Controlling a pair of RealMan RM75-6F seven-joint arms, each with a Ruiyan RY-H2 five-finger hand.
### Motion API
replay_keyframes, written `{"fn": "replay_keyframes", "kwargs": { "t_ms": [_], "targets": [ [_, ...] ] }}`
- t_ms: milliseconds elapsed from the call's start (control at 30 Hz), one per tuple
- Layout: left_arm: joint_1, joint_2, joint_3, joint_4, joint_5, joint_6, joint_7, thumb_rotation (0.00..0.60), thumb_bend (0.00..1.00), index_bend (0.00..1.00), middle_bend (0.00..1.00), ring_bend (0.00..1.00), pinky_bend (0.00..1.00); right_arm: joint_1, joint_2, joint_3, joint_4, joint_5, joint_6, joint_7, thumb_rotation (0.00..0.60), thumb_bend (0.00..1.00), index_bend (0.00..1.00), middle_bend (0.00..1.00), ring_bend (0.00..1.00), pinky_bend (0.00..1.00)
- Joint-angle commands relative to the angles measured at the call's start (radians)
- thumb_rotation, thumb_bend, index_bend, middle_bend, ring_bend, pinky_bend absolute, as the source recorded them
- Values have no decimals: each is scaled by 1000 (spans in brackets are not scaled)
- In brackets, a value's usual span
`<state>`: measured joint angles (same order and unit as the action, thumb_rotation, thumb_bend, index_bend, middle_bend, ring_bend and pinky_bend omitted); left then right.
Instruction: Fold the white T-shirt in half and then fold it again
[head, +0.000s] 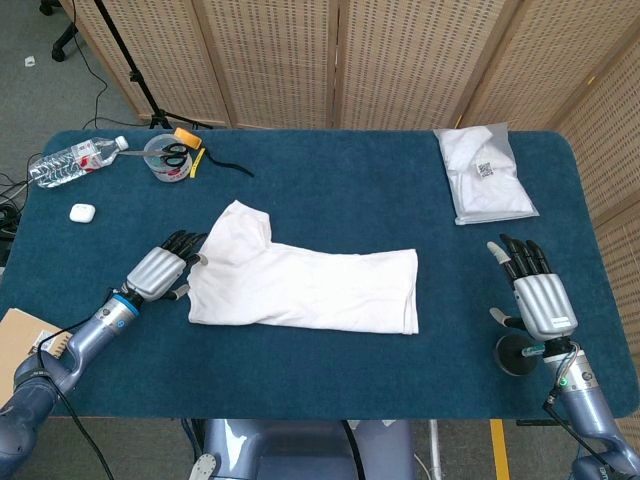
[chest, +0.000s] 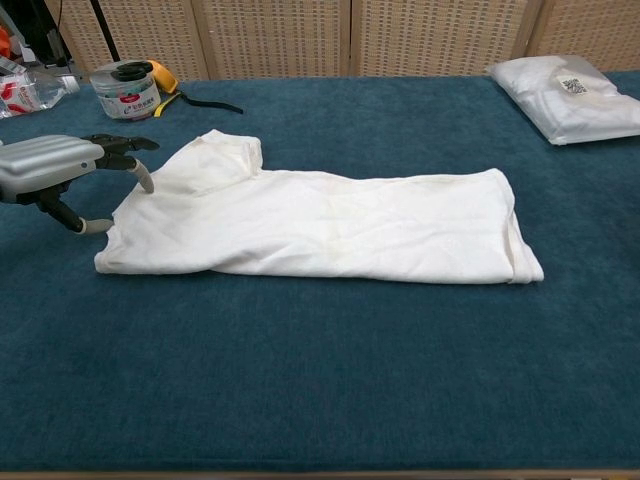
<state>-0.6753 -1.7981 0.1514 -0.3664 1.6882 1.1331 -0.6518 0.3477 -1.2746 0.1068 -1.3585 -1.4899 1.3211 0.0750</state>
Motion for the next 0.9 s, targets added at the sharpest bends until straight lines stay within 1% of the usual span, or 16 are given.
{"fn": "replay_keyframes", "kwargs": {
  "t_ms": [33,367,700,800,900],
  "targets": [
    [1,-19,-5,28,-5,-11,-7,600,315,327,0,0,0,0,0,0,1,0,0,1,600,144,0,0,0,0],
    [-6,-48,-11,67,-13,-41,-32,600,329,372,0,0,0,0,-1,1,4,0,-4,5,600,146,0,0,0,0],
    [-8,-85,-30,87,-29,-44,-29,600,385,506,0,0,0,0,0,1,4,-4,-2,10,600,156,0,0,0,0],
    [-9,-92,-41,92,-39,-40,-39,600,418,540,0,0,0,-1,1,1,3,-6,0,14,600,155,0,0,0,0],
    [-12,-94,-49,96,-46,-40,-48,600,482,563,0,0,0,-1,3,1,2,-7,0,15,600,156,0,0,0,0]
  ]
}}
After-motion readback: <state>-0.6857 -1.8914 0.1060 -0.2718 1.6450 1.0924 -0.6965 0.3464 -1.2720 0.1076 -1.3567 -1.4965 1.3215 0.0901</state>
